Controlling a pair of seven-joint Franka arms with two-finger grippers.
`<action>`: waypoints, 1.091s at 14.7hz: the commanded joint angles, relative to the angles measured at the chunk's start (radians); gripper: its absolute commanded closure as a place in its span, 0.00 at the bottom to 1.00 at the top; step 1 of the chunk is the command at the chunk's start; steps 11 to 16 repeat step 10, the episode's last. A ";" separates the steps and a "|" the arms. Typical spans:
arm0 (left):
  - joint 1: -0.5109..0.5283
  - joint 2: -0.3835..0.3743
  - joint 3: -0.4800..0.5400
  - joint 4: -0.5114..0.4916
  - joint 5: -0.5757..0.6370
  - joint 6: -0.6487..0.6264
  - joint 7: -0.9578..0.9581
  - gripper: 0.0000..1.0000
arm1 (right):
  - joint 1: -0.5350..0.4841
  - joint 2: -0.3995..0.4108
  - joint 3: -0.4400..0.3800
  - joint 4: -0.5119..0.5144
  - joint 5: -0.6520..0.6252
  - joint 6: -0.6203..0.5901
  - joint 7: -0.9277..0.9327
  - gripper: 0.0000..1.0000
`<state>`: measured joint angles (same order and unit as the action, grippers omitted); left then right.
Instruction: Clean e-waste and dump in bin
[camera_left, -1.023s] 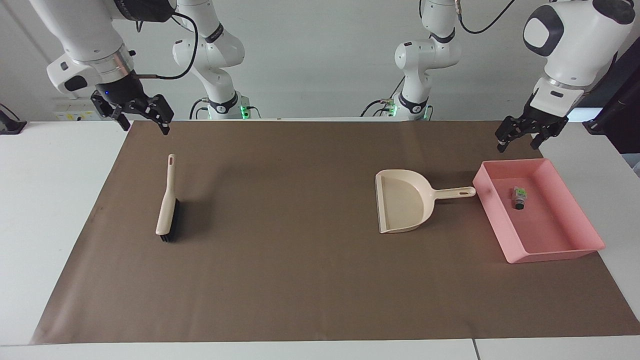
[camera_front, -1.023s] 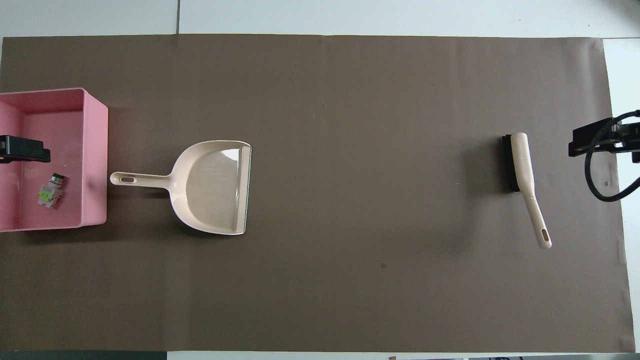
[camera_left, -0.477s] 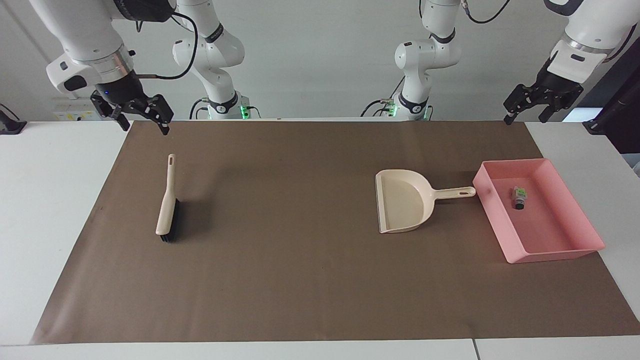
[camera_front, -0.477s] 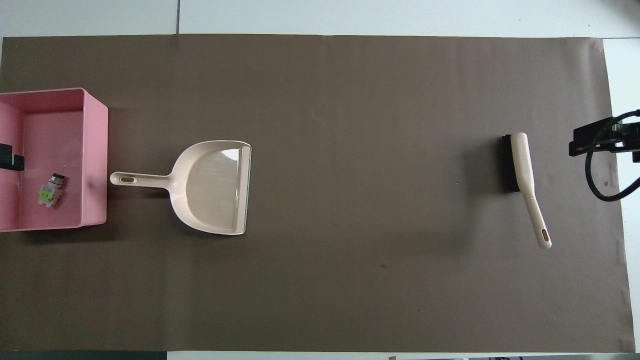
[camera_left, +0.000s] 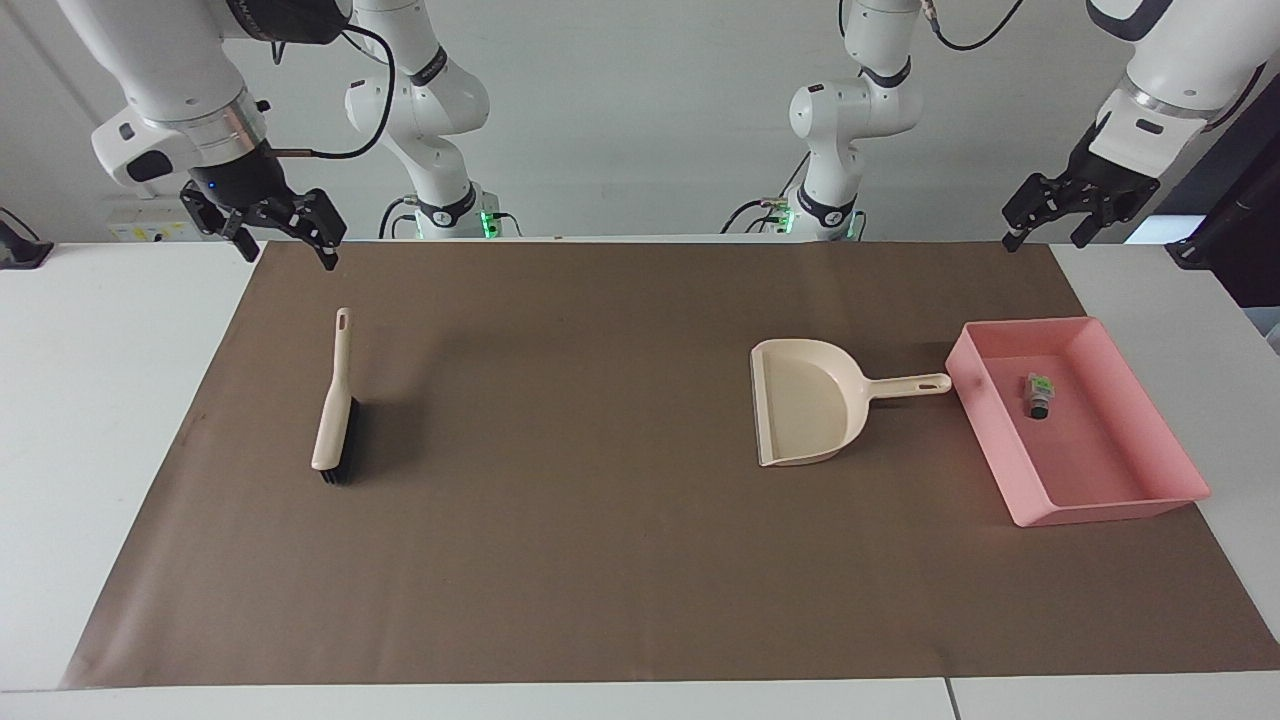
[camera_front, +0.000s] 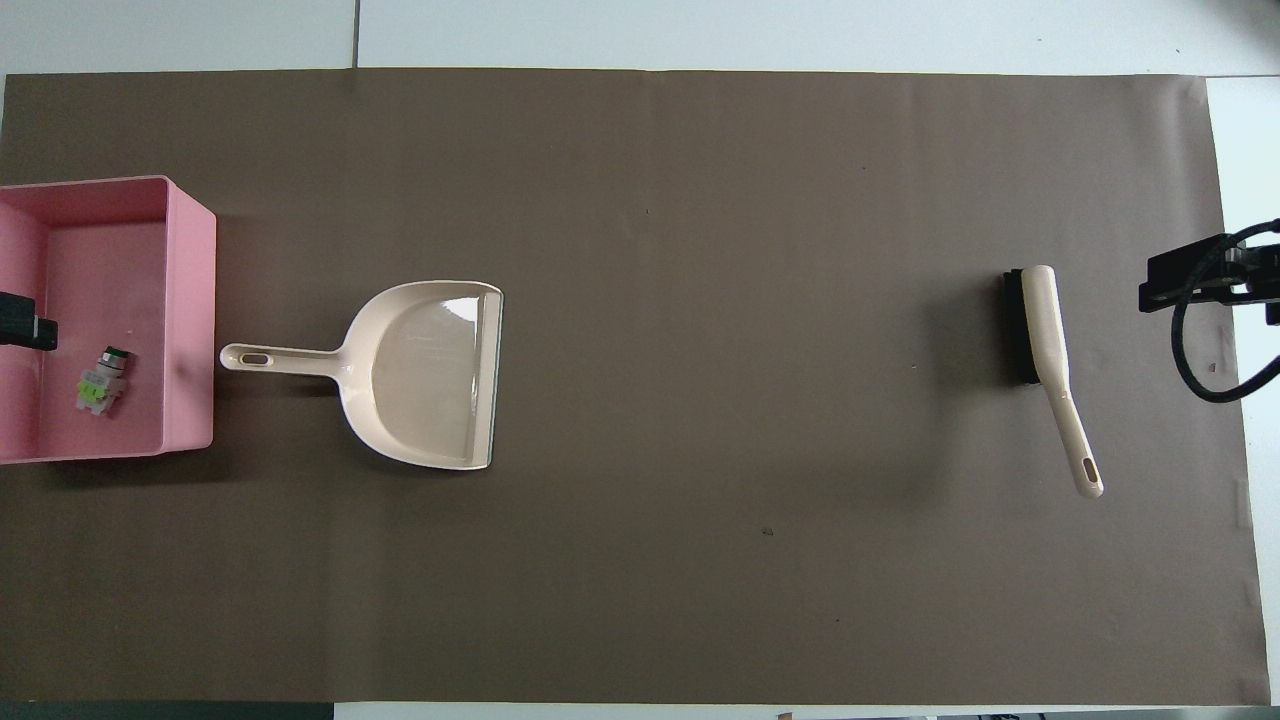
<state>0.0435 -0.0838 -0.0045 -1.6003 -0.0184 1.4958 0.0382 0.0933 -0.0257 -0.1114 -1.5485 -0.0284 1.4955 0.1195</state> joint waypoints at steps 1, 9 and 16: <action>0.007 -0.004 -0.002 0.003 -0.009 -0.013 0.002 0.01 | -0.004 -0.023 0.001 -0.032 -0.005 0.019 0.019 0.00; -0.002 -0.004 -0.002 0.003 -0.009 -0.005 0.003 0.01 | -0.006 -0.023 -0.001 -0.027 -0.005 0.015 0.020 0.00; 0.002 -0.004 -0.002 0.003 -0.009 -0.003 0.003 0.01 | -0.006 -0.023 -0.001 -0.027 -0.005 0.015 0.020 0.00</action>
